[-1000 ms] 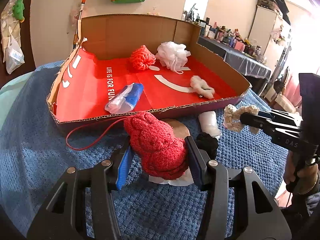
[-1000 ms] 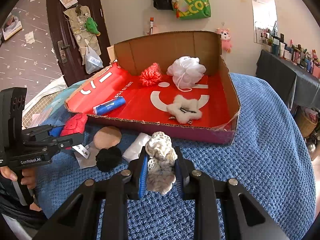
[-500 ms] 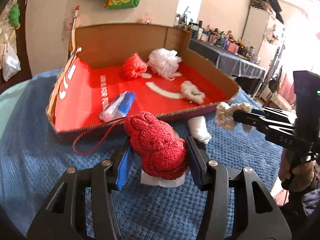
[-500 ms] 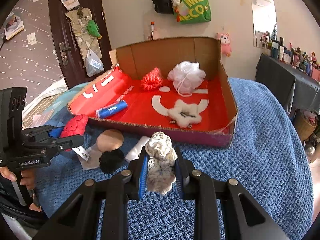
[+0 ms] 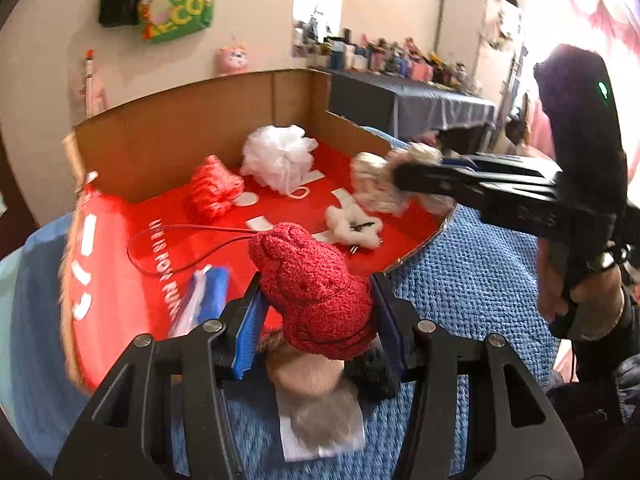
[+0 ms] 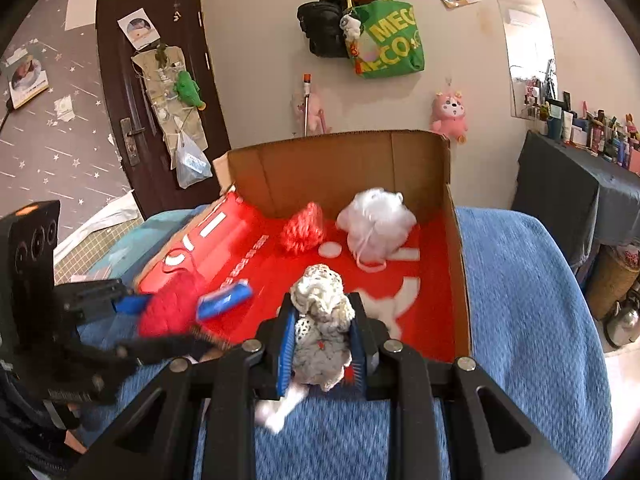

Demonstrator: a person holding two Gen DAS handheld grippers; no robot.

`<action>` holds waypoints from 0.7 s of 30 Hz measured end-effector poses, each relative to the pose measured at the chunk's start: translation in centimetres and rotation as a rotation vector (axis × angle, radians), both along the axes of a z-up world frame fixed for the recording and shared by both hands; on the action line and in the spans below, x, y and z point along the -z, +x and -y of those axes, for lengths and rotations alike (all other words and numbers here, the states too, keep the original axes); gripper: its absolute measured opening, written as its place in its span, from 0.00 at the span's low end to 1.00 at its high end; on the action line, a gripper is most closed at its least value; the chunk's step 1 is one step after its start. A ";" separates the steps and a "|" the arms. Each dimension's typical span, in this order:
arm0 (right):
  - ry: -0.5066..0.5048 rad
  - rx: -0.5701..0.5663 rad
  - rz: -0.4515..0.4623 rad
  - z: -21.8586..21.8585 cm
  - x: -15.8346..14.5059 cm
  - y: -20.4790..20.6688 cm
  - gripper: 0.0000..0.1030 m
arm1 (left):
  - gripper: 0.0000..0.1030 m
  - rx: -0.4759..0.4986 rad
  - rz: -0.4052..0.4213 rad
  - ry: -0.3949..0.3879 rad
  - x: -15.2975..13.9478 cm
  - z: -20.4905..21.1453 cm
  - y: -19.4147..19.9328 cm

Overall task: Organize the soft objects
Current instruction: 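Carry the yarn and scrunchie into the red box and open both tools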

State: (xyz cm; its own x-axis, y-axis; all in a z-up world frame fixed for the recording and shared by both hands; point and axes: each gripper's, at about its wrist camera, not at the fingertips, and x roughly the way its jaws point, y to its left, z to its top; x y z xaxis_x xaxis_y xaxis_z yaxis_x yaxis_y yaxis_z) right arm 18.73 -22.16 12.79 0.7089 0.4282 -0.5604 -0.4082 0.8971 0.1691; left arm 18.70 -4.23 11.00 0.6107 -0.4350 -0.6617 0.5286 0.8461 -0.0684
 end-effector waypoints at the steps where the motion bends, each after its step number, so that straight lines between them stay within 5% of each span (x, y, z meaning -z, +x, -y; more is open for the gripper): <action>1: -0.007 0.003 -0.001 -0.3 -0.1 0.9 0.25 | 0.47 0.011 -0.010 0.012 0.1 0.3 0.7; 11: -0.096 0.030 -0.095 -2.7 1.6 9.3 0.25 | 0.47 0.039 -0.140 0.054 2.5 1.8 6.7; 21: -0.196 0.066 -0.188 -3.3 4.3 12.7 0.26 | 0.47 0.013 -0.222 0.077 4.7 2.0 9.2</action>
State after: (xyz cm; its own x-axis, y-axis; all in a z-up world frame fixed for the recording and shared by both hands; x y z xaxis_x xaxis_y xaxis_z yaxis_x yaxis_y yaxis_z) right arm 31.46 -18.91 8.45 0.6076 0.2545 -0.7524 -0.3253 0.9439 0.0565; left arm 27.94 -6.26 6.31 0.4406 -0.3850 -0.8109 0.5191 0.8463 -0.1197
